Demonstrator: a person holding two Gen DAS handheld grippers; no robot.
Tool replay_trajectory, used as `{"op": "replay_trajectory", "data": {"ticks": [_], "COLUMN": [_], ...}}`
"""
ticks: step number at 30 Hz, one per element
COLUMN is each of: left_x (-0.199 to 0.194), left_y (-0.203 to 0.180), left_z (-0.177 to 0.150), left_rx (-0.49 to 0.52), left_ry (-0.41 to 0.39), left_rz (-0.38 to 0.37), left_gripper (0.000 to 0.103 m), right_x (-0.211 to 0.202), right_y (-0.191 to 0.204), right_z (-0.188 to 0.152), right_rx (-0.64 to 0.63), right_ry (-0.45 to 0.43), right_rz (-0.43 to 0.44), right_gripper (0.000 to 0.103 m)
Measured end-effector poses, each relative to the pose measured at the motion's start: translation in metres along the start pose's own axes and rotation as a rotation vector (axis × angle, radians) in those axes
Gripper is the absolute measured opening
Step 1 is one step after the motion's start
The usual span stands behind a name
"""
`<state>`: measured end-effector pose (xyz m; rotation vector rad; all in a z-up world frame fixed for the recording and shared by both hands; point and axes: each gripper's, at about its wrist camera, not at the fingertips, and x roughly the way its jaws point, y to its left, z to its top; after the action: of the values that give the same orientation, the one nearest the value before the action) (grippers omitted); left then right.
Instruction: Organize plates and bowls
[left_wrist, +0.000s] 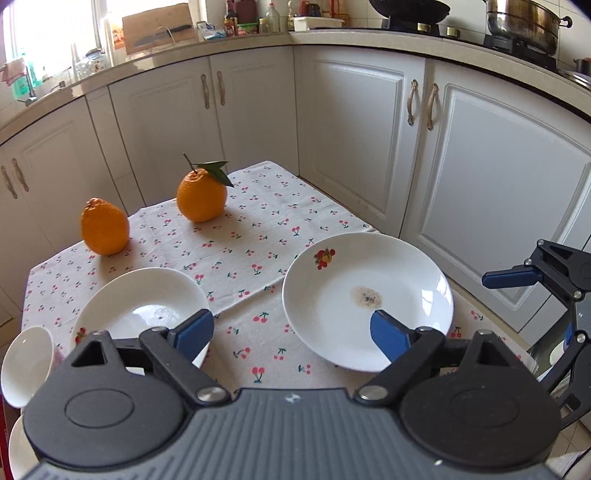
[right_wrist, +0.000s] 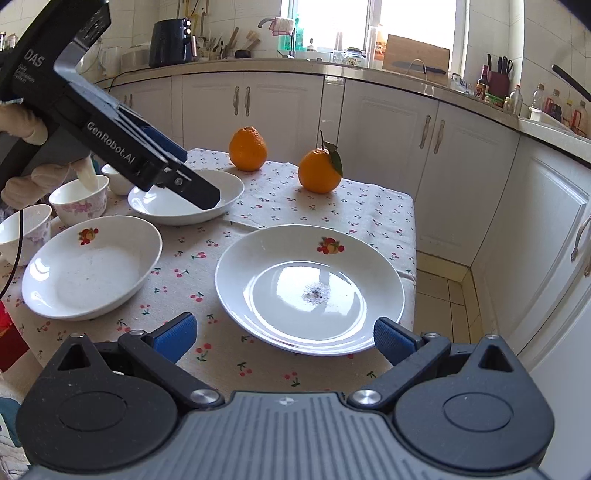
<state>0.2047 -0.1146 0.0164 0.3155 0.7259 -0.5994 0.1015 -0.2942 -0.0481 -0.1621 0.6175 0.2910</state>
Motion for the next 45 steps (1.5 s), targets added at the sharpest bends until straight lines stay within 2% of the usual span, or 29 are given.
{"op": "replay_trajectory", "data": {"ticks": [8,15,20,25,35,45], "left_x": [-0.049,-0.069,-0.081,-0.087,-0.076,-0.061], "left_y": [-0.01,-0.02,-0.013,-0.006,0.002,0.01], "left_z": [-0.054,-0.11,-0.145,-0.172,-0.206,-0.21], "left_rx": [-0.006,-0.001,-0.07,-0.096,-0.146,-0.181], "left_ry": [-0.088,-0.109,-0.105,-0.094,-0.057,-0.07], "left_rz": [0.109,0.182,0.192,0.208,0.194,0.205], "left_gripper": [0.092,0.093,0.093,0.093,0.093,0.095], "right_x": [-0.007,-0.004,-0.003,0.001,0.012,0.031], "right_y": [0.024,0.04,0.05,0.055,0.06,0.07], "right_z": [-0.002,-0.001,-0.002,-0.005,-0.008,0.0], "right_rx": [0.025,0.013,0.012,0.046,0.037,0.029], "right_ry": [-0.018,-0.007,-0.003,0.005,0.065,0.109], "right_rz": [0.057,0.078,0.084,0.103,0.129,0.239], "right_gripper": [0.103,0.103,0.103,0.103,0.103,0.103]}}
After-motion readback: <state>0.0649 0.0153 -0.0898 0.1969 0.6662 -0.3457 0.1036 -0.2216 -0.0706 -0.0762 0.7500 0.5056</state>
